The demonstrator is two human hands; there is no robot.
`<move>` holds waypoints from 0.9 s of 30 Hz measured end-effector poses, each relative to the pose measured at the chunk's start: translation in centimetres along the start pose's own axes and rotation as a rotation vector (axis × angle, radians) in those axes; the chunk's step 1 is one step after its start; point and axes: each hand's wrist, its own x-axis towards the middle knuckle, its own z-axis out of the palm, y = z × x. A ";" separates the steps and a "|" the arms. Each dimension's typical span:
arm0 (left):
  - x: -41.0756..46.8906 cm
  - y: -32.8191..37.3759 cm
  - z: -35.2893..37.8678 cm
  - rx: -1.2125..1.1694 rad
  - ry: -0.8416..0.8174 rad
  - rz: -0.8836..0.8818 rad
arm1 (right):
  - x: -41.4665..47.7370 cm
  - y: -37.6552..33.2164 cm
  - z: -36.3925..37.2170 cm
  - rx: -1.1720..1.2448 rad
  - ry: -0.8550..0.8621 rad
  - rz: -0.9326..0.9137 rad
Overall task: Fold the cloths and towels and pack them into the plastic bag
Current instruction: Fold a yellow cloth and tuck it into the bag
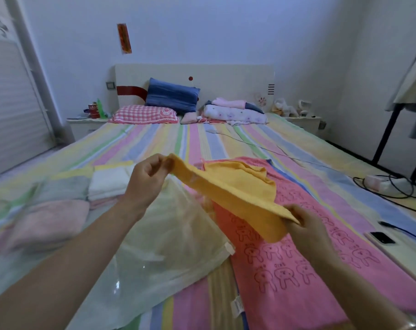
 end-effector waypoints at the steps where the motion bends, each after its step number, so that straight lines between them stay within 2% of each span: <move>1: 0.0 -0.6 -1.0 0.018 0.017 -0.021 | -0.1 -1.1 -0.1 0.079 -0.018 -0.010; 5: -1.5 -1.4 -3.8 0.176 0.044 -0.121 | -0.7 -5.1 -0.5 0.099 -0.229 -0.024; 7: -2.5 -0.9 -4.7 0.266 0.013 -0.165 | -1.2 -6.7 -1.1 0.067 -0.449 0.007; 9: -3.3 0.1 -5.5 0.277 -0.035 -0.296 | -1.6 -8.5 -2.0 0.115 -0.703 0.064; 11: -3.9 1.3 -6.4 0.170 -0.188 -0.509 | -1.9 -10.1 -3.1 0.166 -0.902 0.107; 14: -4.4 3.5 -7.7 0.082 -0.488 -0.680 | -1.6 -11.6 -4.3 0.149 -1.016 0.038; 17: -3.9 4.1 -7.7 0.095 -0.541 -0.643 | -0.3 -11.1 -4.2 0.160 -0.986 0.053; 19: -3.0 3.1 -6.9 0.129 -0.456 -0.625 | 1.2 -9.7 -3.2 0.176 -0.911 0.146; 22: -1.1 0.0 -4.9 0.197 -0.282 -0.608 | 3.6 -6.5 -1.5 0.264 -0.742 0.401; 27: 3.3 -6.1 -0.4 0.192 -0.111 -0.593 | 8.9 -0.8 0.5 0.263 -0.450 0.593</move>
